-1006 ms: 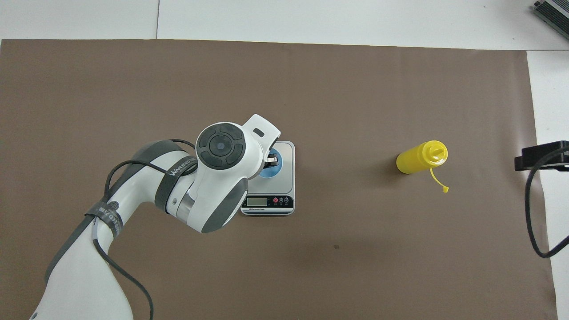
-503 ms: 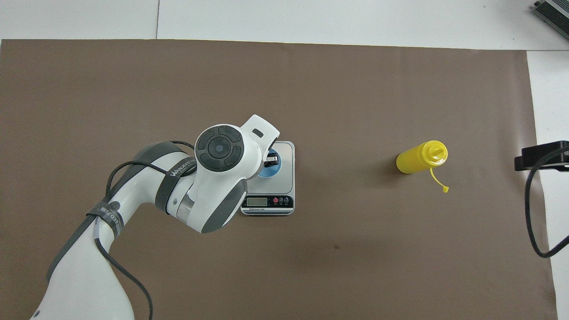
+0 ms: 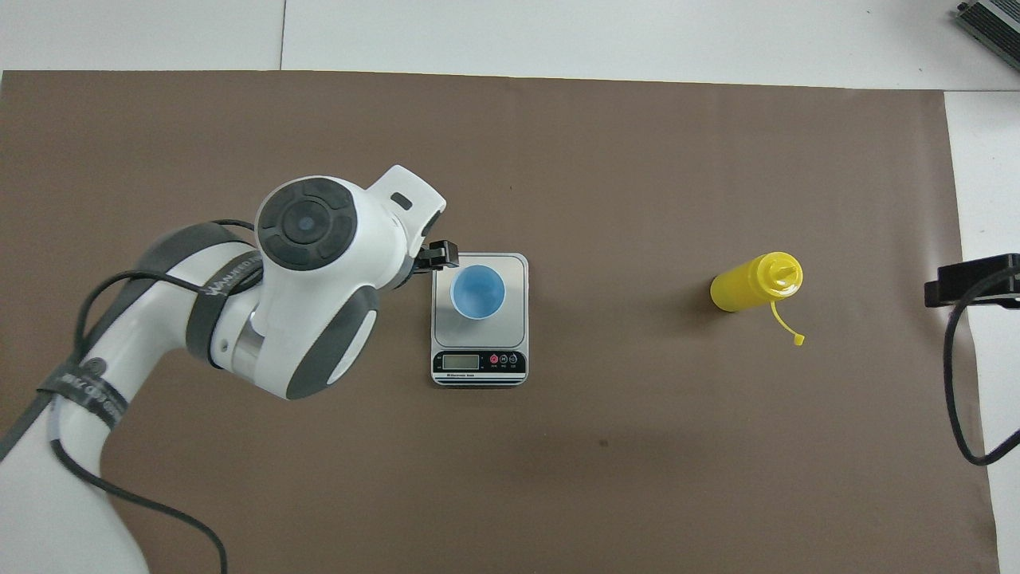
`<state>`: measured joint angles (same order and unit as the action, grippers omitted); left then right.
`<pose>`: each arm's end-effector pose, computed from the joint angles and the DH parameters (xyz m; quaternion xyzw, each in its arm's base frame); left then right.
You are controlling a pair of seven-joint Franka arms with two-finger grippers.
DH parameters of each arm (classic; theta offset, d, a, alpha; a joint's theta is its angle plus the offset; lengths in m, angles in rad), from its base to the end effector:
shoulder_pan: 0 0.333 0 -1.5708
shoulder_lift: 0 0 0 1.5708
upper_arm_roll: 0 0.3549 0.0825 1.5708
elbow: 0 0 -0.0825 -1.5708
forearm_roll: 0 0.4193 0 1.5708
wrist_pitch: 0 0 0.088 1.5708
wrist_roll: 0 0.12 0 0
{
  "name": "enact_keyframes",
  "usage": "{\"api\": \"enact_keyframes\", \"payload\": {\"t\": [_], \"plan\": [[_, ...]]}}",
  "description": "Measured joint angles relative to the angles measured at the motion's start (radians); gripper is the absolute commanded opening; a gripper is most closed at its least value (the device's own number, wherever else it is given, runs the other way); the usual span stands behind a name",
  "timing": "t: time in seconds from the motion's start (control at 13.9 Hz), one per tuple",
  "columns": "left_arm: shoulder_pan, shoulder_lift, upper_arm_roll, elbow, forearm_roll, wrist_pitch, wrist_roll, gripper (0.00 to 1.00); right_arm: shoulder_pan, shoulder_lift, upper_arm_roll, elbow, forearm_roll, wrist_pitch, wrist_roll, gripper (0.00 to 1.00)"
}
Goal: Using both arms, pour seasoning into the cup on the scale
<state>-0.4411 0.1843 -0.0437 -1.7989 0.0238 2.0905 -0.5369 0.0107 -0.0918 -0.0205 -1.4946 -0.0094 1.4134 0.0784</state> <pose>0.5886 -0.3067 0.4645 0.9983 0.0212 0.0501 0.0205 0.5384 -0.0072 0.7263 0.9990 -0.0448 0.0054 0.0035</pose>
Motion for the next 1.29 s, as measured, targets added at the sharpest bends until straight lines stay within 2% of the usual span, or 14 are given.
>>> {"api": "enact_keyframes", "payload": {"t": [0.29, 0.5, 0.72, 1.15, 1.29], "plan": [[0.114, -0.083, 0.004, 0.0, 0.0, -0.125, 0.189, 1.0, 0.0, -0.003, 0.0, 0.0, 0.0, -0.006, 0.0, 1.0], [0.189, -0.141, 0.005, 0.0, 0.0, -0.217, 0.351, 1.0, 0.0, -0.01, 0.0, 0.0, 0.0, -0.076, 0.0, 1.0], [0.254, -0.201, 0.007, 0.0, 0.0, -0.292, 0.474, 1.0, 0.0, -0.016, 0.0, 0.0, 0.0, -0.085, 0.0, 1.0], [0.34, -0.238, 0.011, 0.0, 0.0, -0.353, 0.529, 1.0, -0.017, -0.016, -0.008, 0.0, 0.0, -0.045, 0.0, 1.0], [0.364, -0.246, 0.015, 0.0, 0.0, -0.357, 0.6, 1.0, -0.031, -0.015, -0.01, -0.002, 0.002, -0.01, 0.028, 1.0]]}}
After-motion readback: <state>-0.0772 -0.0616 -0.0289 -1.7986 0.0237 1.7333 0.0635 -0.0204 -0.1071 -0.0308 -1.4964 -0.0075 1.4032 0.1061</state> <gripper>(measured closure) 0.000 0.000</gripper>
